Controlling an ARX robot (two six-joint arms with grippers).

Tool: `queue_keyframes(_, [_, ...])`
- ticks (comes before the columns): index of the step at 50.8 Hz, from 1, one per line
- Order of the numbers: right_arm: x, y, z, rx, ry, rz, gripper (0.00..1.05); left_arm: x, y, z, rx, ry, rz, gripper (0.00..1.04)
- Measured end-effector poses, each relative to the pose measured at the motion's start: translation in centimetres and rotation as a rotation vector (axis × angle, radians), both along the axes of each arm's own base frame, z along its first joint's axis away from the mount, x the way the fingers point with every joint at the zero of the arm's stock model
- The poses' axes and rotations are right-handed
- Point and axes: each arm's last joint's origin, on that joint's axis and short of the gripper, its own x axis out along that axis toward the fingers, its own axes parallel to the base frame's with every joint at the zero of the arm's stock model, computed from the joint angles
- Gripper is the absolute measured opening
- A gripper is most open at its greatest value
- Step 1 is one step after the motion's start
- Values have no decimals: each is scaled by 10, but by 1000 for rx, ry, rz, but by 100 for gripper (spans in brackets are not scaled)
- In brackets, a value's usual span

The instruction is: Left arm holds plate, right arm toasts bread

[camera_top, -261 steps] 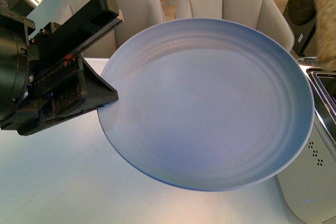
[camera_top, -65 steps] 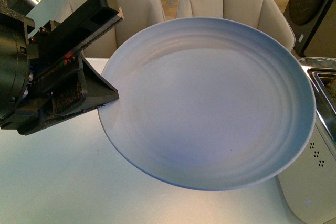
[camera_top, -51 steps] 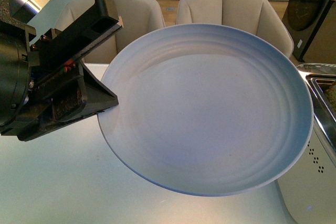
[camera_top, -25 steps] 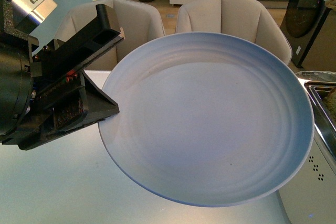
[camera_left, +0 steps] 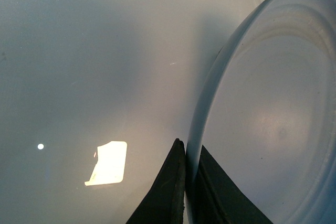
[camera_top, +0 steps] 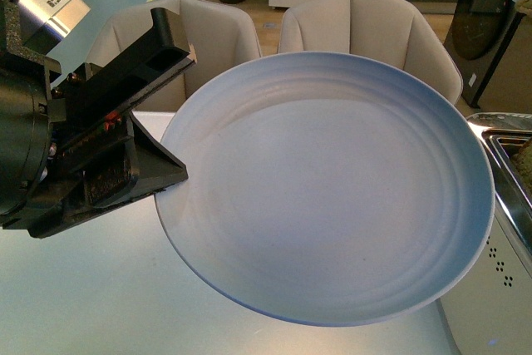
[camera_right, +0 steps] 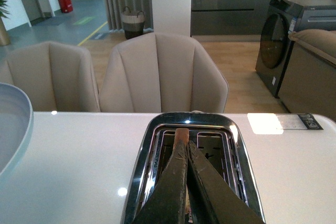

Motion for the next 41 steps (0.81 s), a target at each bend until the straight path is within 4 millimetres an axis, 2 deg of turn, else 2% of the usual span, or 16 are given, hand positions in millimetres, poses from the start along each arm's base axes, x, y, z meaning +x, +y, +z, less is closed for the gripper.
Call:
queue_keyframes(14, [-5,0,0,0,0,0,2,0,0,0,0,0,0,3])
queue_keyframes(21, [-15,0,-3,0,7,0,2,0,0,0,1,-1,1,3])
queue_keyframes(39, [-15,0,-3,0,5,2,2,0,0,0,-1,-1,-1,3])
queue_keyframes(41, [-15,0,-3,0,5,2,7,0,0,0,-1,-1,0,3])
